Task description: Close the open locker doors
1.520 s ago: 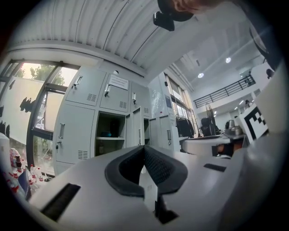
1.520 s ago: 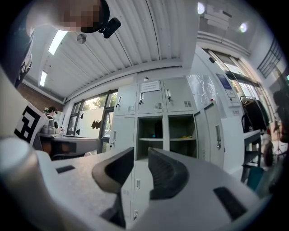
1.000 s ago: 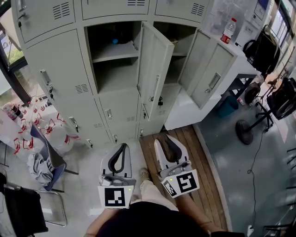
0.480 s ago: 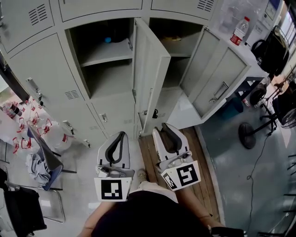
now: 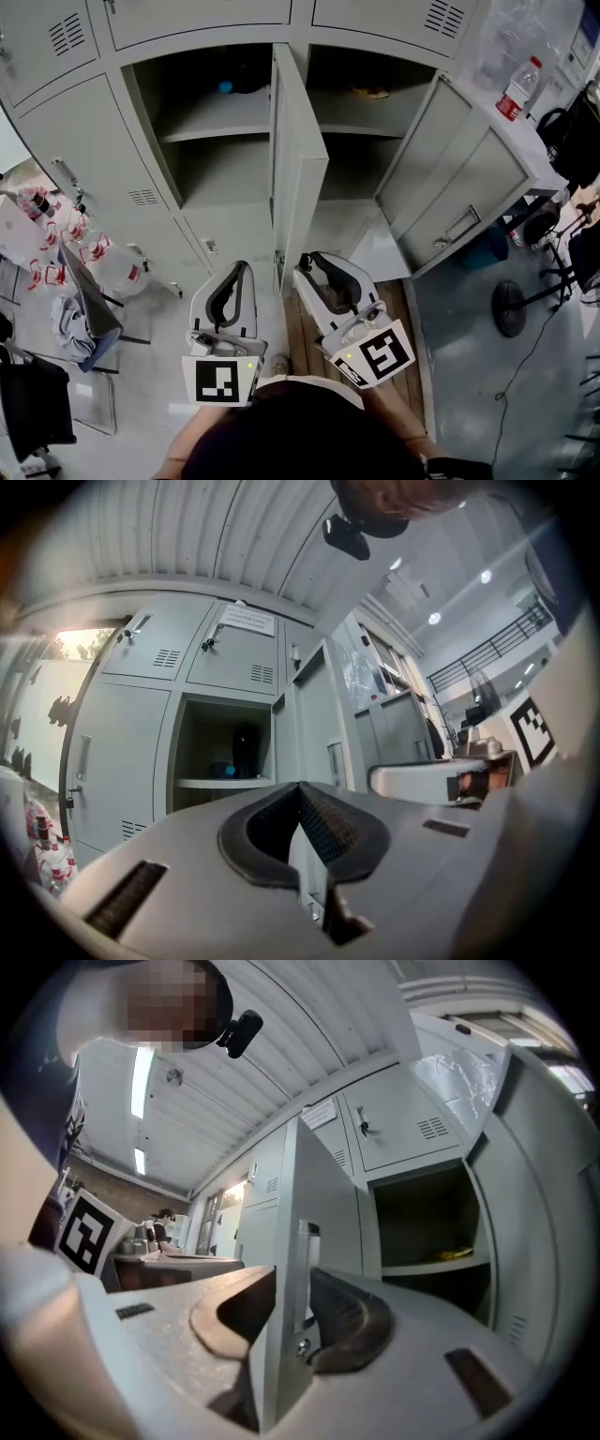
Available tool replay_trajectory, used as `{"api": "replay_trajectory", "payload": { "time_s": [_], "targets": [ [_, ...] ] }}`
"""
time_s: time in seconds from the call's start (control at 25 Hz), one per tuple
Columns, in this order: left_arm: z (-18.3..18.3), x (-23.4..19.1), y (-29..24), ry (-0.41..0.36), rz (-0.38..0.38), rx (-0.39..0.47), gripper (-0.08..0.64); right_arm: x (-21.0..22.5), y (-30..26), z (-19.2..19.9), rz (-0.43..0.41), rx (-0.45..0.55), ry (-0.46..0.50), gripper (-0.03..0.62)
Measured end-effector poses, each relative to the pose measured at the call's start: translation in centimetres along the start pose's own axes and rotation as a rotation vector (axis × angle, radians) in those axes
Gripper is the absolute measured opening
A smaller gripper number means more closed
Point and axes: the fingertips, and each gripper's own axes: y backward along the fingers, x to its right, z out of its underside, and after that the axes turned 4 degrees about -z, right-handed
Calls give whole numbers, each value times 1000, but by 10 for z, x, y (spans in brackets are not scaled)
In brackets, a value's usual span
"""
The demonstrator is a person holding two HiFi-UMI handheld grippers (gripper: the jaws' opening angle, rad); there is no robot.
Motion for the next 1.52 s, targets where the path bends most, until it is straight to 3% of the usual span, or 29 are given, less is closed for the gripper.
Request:
{"api": "replay_trajectory", "payload": {
  "time_s": [0.36, 0.6, 0.76, 1.52],
  "targets": [
    [5, 4, -18, -3, -18, -27, 2, 6, -11, 11, -238, -34, -91, 147],
    [13, -1, -24, -8, -26, -69, 2, 3, -16, 16, -339, -59, -74, 149],
    [7, 0, -27, -8, -20, -42, 2, 4, -16, 18, -400, -78, -83, 149],
    [3, -13, -17, -24, -63, -26, 2, -11, -35, 24, -473, -74, -141, 149]
  ]
}}
